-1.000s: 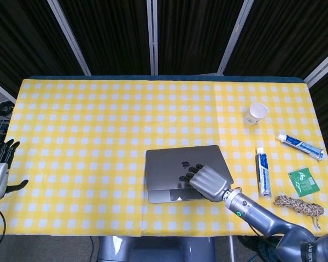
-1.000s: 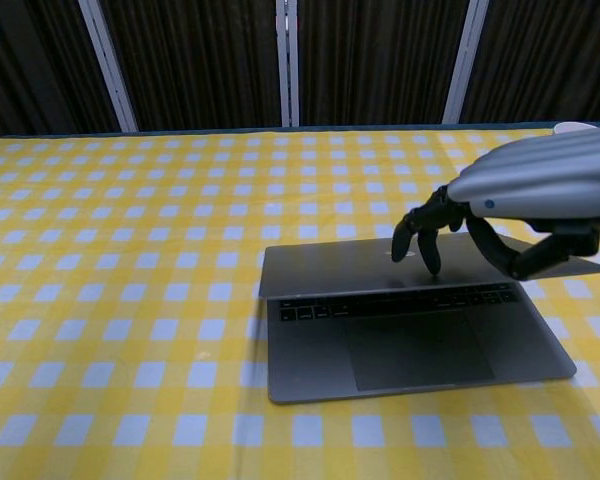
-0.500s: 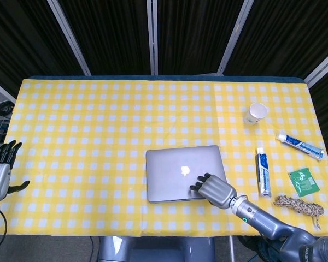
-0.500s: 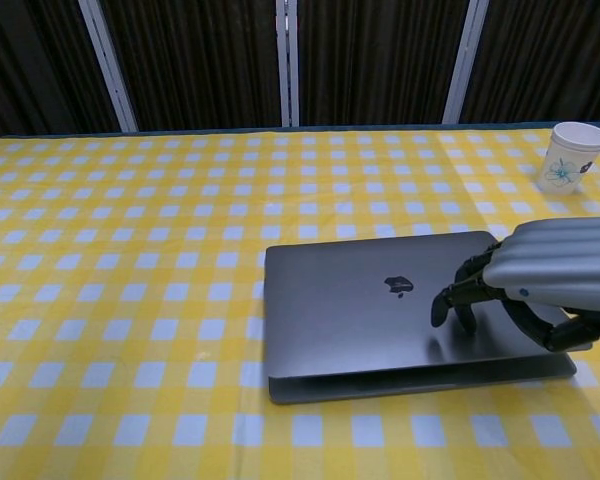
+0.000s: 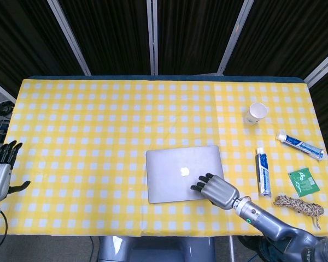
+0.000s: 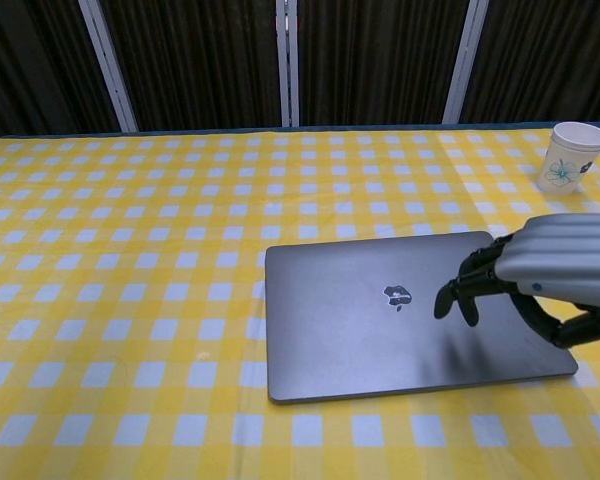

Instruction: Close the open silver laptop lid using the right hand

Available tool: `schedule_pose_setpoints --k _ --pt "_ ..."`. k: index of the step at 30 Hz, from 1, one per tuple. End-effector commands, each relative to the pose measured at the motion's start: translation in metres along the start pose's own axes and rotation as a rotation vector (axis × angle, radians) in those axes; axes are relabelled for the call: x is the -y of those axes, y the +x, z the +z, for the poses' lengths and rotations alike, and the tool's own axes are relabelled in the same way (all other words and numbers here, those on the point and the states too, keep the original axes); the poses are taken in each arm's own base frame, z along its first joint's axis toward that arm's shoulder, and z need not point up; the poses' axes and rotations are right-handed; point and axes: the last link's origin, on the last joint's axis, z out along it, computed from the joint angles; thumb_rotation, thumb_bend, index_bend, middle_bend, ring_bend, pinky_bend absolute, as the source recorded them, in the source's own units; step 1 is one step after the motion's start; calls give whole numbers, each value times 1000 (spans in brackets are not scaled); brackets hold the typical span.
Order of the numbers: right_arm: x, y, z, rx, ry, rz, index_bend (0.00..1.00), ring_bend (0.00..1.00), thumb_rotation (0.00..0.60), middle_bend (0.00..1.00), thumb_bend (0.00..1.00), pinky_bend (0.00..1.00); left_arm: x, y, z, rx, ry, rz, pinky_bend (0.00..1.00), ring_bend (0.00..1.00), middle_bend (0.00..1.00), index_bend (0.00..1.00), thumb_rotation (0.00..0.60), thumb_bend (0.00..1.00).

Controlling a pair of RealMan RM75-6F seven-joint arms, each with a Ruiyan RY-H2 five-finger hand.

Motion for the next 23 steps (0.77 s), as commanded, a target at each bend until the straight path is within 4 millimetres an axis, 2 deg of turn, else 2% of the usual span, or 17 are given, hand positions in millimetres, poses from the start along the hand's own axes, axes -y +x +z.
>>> schedule_pose_setpoints --k 1,4,5,6,8,9,10,11,12,17,21,23 --pt "-6 21 -10 -105 2 -55 254 221 600 347 1000 293 0 0 0 -1 0 -2 0 0 0 0 600 0" --pt "-16 37 -21 -201 -12 -133 241 211 600 319 997 259 0 2 0 -4 -3 -5 0 0 0 0 600 0" --pt "-21 43 -26 -245 -24 -159 229 200 600 303 968 236 0 2 -1 -6 -4 -7 0 0 0 0 600 0" --pt "-27 50 -34 -298 -43 -176 200 171 600 267 850 188 0 3 -1 -7 -6 -8 0 0 0 0 600 0" --pt "-40 58 -51 -379 -95 -191 121 89 600 174 470 91 0 4 -2 -12 -10 -12 0 0 0 0 600 0" --pt "-44 59 -56 -397 -118 -197 68 42 600 105 233 42 0 5 -2 -13 -11 -14 0 0 0 0 600 0" --pt "-53 61 -66 -422 -174 -210 29 11 600 48 84 12 -1 6 -3 -15 -13 -16 0 0 0 0 600 0" --pt "-60 61 -77 -438 -237 -215 12 1 600 22 31 2 -1 6 -4 -17 -15 -19 0 0 0 0 600 0" --pt "-64 59 -85 -444 -288 -208 1 0 600 2 0 0 -1 7 -4 -19 -17 -20 0 0 0 0 600 0" --pt "-77 40 -128 -482 -535 -91 0 0 600 0 0 0 -1 10 -6 -41 -8 -23 0 0 0 0 600 0" --pt "-84 15 -155 -461 -693 -21 0 0 600 0 0 0 -1 12 -9 -49 -14 -29 0 0 0 0 600 0" --pt "-86 7 -161 -444 -733 -17 0 0 600 0 0 0 -2 13 -11 -52 -17 -31 0 0 0 0 600 0"
